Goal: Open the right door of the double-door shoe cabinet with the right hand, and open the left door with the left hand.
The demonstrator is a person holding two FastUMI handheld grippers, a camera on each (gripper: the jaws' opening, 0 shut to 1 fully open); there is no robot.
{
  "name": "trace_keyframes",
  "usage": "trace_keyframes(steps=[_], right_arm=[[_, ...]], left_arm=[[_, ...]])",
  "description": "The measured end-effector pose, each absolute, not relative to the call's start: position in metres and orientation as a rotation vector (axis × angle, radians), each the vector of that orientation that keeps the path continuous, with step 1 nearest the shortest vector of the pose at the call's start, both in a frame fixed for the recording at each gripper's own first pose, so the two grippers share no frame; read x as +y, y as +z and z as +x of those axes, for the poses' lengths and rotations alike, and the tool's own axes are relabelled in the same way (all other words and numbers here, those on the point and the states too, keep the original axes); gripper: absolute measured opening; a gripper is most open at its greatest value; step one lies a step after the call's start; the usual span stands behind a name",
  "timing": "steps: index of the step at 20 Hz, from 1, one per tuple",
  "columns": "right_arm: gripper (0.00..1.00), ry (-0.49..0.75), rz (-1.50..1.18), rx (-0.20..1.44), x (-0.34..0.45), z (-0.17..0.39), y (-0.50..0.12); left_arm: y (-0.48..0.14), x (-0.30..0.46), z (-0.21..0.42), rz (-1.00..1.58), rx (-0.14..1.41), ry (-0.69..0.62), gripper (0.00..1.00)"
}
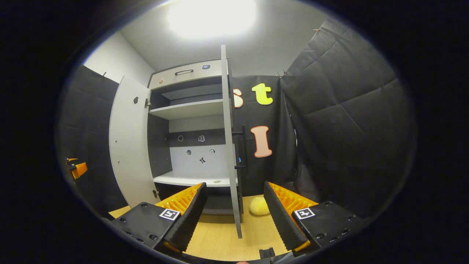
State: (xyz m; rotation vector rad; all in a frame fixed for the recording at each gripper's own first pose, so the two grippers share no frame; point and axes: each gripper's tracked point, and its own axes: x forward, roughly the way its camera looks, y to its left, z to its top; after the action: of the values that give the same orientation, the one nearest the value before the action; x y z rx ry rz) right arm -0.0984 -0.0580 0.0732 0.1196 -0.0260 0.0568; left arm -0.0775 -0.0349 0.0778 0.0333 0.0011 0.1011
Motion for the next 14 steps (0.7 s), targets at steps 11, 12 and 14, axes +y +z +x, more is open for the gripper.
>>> trace_keyframes(steps=[11,12,14], right_arm=[[0.97,0.031,0.095,-0.020,-0.055,-0.120,0.073],[0.97,0.030,0.090,-0.017,-0.055,-0.122,0.072],[0.97,0.026,0.084,-0.019,-0.054,-0.125,0.071]], left_arm=[[0.078,-0.027,-0.081,0.006,0.007,0.086,0.90],[0.076,-0.026,-0.082,0.002,0.010,0.085,0.89],[0.072,-0.024,-0.083,-0.003,0.018,0.083,0.89]])
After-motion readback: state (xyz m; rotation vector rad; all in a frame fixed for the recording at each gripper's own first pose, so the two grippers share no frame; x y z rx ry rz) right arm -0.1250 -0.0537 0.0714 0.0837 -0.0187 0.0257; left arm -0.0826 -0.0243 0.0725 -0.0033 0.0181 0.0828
